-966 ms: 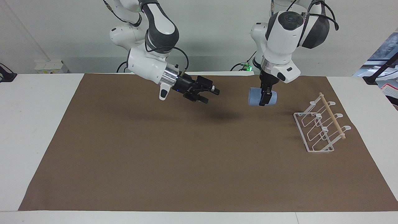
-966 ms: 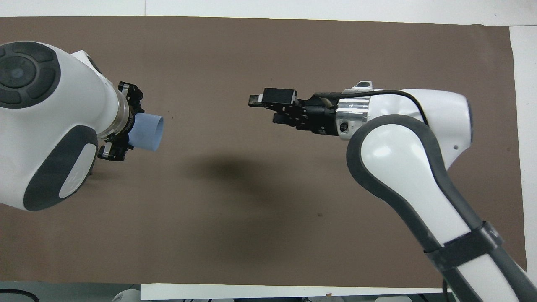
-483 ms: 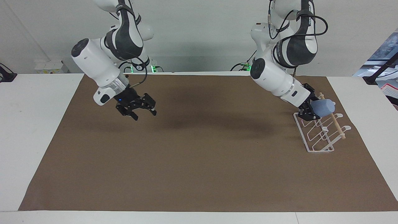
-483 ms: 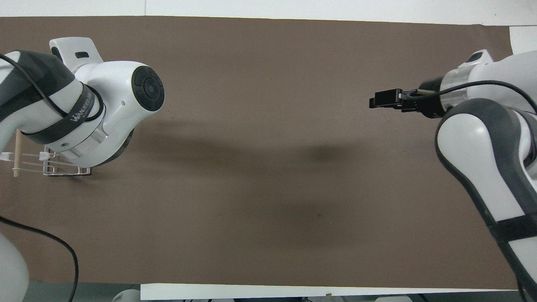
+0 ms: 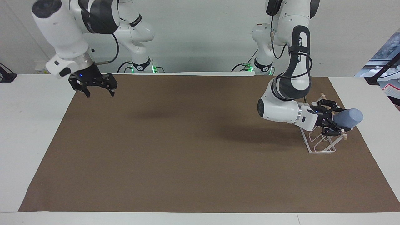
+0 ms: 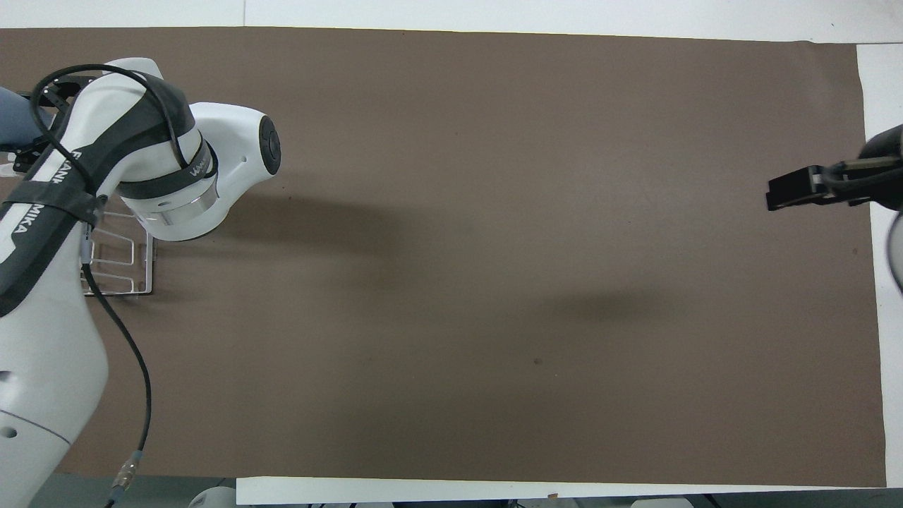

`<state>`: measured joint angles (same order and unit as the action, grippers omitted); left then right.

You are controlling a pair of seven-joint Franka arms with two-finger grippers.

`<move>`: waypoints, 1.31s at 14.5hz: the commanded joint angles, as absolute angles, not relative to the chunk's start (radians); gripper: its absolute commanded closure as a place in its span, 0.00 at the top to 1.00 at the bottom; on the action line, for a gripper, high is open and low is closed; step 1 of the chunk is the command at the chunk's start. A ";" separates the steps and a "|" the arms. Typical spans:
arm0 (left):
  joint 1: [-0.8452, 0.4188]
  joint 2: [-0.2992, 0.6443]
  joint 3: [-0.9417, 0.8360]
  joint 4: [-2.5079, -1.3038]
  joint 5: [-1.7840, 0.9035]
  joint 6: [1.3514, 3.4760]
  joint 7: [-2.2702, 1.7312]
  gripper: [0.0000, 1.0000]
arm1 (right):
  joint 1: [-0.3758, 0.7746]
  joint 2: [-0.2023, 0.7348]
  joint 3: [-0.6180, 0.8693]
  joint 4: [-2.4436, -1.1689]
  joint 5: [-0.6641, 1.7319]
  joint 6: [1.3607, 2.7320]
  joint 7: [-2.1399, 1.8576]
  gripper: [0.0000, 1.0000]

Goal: Hang cup on cup holder
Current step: 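Carry the cup to the rack while the right gripper withdraws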

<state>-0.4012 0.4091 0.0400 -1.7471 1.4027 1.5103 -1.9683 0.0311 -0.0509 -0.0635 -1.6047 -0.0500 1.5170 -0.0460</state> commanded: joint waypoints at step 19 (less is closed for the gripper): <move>-0.417 0.295 0.028 -1.692 1.201 1.497 -1.891 0.99 | 0.005 -0.051 -0.087 -1.545 -0.055 1.391 -0.043 0.99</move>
